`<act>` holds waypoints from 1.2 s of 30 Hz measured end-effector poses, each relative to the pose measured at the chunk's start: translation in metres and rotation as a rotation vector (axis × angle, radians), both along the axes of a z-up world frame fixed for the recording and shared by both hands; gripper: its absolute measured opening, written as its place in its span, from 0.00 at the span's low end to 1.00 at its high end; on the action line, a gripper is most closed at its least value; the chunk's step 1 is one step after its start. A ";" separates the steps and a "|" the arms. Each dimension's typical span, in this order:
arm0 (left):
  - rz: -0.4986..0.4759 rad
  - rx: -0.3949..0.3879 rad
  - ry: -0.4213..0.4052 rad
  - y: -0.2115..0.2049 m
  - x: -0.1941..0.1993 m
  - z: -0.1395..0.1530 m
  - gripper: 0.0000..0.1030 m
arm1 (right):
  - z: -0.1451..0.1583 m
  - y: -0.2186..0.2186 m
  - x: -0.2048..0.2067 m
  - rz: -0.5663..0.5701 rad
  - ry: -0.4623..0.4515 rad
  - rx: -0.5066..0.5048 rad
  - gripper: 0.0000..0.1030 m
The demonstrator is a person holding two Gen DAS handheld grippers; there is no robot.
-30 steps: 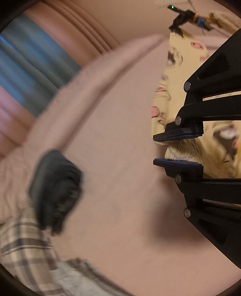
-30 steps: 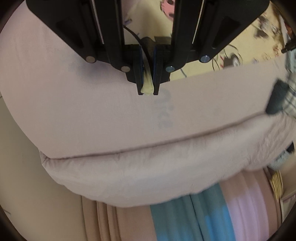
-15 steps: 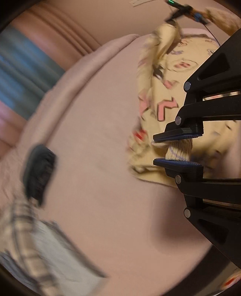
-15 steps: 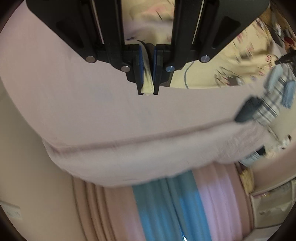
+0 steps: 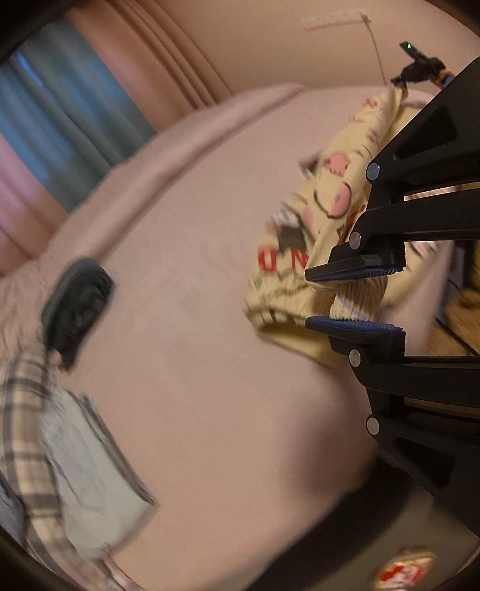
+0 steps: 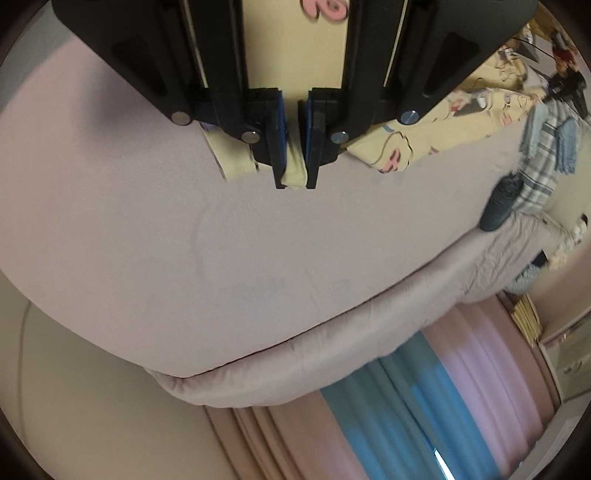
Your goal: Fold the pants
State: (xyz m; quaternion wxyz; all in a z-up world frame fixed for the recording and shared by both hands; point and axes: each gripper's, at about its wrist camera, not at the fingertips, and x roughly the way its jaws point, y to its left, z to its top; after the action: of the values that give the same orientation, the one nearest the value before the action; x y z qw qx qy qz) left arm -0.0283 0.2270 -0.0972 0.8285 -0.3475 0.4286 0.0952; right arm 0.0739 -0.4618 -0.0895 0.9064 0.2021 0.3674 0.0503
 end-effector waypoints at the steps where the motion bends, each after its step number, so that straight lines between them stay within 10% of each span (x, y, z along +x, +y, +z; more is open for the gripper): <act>1: -0.007 -0.001 0.042 -0.001 -0.002 -0.013 0.17 | -0.008 -0.003 -0.012 0.001 0.006 0.007 0.09; 9: 0.024 -0.067 0.142 0.002 0.005 -0.043 0.24 | -0.060 -0.007 -0.043 -0.046 0.167 0.010 0.21; 15: 0.050 0.081 0.184 -0.002 0.009 -0.002 0.41 | -0.012 -0.006 -0.043 -0.132 0.160 -0.185 0.62; 19: 0.088 0.237 0.118 -0.017 0.018 0.040 0.50 | 0.007 -0.008 -0.018 -0.096 0.127 -0.101 0.61; 23: -0.017 0.186 -0.032 -0.059 0.035 0.056 0.55 | -0.008 0.006 0.019 -0.052 0.170 -0.087 0.61; 27: -0.196 0.103 -0.036 -0.112 0.067 0.040 0.55 | -0.046 0.017 0.048 -0.017 0.271 -0.056 0.55; 31: -0.292 0.138 0.029 -0.151 0.088 0.022 0.55 | -0.055 0.028 0.049 -0.050 0.266 -0.169 0.06; 36: -0.403 0.130 0.067 -0.189 0.097 0.007 0.55 | -0.018 0.009 0.050 -0.135 0.164 -0.160 0.07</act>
State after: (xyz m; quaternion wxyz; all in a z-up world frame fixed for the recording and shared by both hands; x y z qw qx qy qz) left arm 0.0682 0.0381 -0.0905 0.8369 -0.1970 0.5095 -0.0334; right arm 0.1238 -0.4531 -0.1074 0.8880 0.1567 0.4285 -0.0572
